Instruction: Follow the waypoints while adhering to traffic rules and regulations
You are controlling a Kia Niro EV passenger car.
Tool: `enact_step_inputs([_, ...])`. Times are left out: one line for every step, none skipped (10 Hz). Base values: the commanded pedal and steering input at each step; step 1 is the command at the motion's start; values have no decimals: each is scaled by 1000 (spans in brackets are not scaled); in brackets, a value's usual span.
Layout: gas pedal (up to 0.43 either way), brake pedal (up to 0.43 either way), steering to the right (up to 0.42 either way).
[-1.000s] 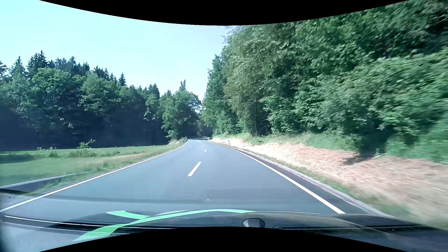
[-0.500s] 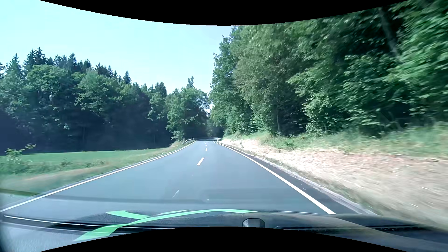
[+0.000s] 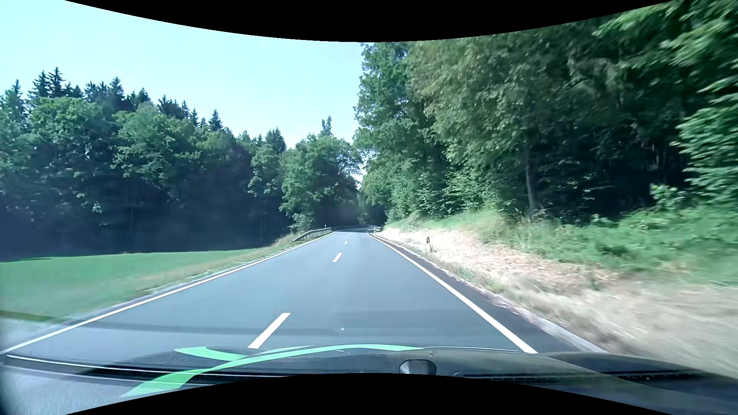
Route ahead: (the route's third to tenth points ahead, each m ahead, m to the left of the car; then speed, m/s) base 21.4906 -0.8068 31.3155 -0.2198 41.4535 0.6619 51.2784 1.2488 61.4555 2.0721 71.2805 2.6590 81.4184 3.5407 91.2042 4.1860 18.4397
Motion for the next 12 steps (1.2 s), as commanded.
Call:
enact_step_inputs([150, 0, -37])
enact_step_inputs([150, 0, -36])
enact_step_inputs([150, 0, -35])
enact_step_inputs([130, 0, -33])
enact_step_inputs([110, 0, -30])
enact_step_inputs([110, 0, -27])
enact_step_inputs([110, 0, -26])
enact_step_inputs([118, 0, -25])
enact_step_inputs([130, 0, -23])
enact_step_inputs([157, 0, -18])
enact_step_inputs([169, 0, -13])
enact_step_inputs([169, 0, -9])
